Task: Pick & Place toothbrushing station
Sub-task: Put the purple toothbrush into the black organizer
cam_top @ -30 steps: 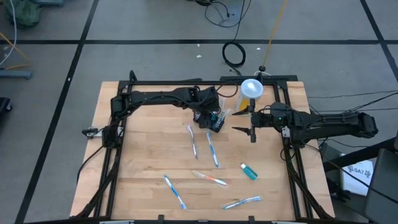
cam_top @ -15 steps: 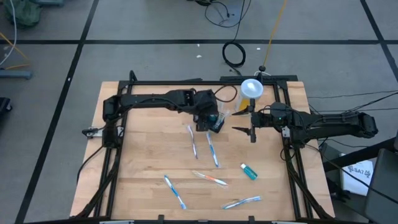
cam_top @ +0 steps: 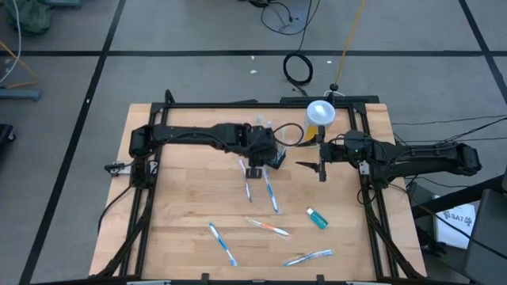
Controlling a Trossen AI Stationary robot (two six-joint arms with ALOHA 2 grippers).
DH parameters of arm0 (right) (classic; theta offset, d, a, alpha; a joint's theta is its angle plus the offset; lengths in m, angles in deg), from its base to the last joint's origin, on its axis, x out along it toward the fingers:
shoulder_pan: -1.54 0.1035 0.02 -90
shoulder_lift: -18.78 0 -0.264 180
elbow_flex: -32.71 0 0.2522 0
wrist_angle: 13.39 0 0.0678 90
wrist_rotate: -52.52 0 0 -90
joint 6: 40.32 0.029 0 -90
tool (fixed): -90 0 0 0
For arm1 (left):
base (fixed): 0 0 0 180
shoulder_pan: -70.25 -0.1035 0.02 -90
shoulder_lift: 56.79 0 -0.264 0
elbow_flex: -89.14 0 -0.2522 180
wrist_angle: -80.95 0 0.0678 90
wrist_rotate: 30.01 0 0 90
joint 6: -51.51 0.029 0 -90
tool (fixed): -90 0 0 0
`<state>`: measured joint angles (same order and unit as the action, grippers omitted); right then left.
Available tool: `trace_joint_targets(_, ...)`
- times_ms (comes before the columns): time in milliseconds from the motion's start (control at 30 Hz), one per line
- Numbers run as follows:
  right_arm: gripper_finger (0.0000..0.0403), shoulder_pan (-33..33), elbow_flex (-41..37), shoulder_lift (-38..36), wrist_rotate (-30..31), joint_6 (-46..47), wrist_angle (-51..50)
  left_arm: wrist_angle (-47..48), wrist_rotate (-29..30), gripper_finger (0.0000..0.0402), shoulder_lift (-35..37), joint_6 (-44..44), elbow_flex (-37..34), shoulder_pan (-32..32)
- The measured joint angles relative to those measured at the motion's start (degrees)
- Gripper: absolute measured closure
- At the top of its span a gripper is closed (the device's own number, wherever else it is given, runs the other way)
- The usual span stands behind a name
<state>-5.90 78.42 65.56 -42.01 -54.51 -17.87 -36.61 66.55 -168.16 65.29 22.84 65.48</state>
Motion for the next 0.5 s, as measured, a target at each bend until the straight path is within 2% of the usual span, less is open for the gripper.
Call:
trace_joint_targets(133,0.0147,0.0,0.0,0.0,0.0,0.0,0.0,-0.06,0.98,0.0273,0.0,0.68,0.0,0.81)
trace_joint_targets(367,0.0147,0.0,0.0,0.0,0.0,0.02,0.0,-0.1,8.58,0.0273,0.0,-0.48,0.0,2.24)
trace_joint_targets(500,0.0147,0.0,0.0,0.0,-0.02,0.56,0.0,0.26,8.52,0.0273,0.0,-0.76,0.0,2.8)
